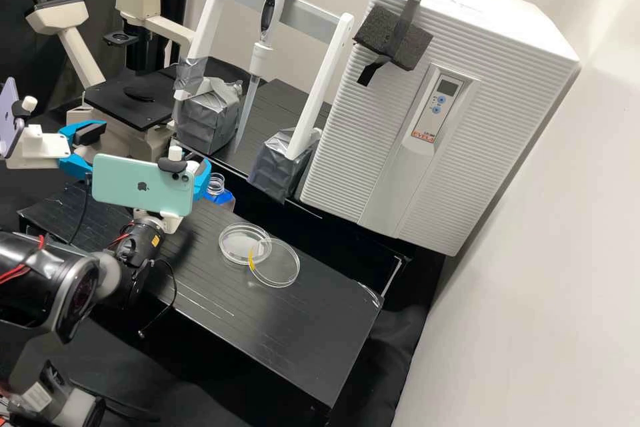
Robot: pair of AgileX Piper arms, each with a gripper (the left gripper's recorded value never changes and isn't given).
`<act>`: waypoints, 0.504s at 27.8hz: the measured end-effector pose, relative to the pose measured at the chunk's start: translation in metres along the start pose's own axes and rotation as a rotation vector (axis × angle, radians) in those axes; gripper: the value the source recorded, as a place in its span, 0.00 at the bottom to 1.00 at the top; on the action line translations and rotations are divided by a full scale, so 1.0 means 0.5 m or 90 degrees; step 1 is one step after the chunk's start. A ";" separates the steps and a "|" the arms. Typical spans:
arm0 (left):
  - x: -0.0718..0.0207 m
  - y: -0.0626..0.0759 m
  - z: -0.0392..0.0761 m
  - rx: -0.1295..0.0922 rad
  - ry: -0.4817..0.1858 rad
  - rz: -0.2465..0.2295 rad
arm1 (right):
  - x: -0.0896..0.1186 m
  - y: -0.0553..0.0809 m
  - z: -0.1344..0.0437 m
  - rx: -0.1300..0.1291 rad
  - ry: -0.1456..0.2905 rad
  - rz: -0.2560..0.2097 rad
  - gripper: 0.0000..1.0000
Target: Open the bottle
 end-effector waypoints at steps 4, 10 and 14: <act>0.006 0.003 0.007 0.002 -0.008 0.001 | -0.019 -0.007 0.016 0.005 -0.017 -0.014 0.00; 0.010 0.006 0.012 0.003 -0.013 0.005 | -0.034 -0.024 0.033 0.003 -0.042 -0.041 0.00; 0.010 0.006 0.012 0.000 -0.011 0.006 | -0.033 -0.030 0.038 0.004 -0.049 -0.050 0.00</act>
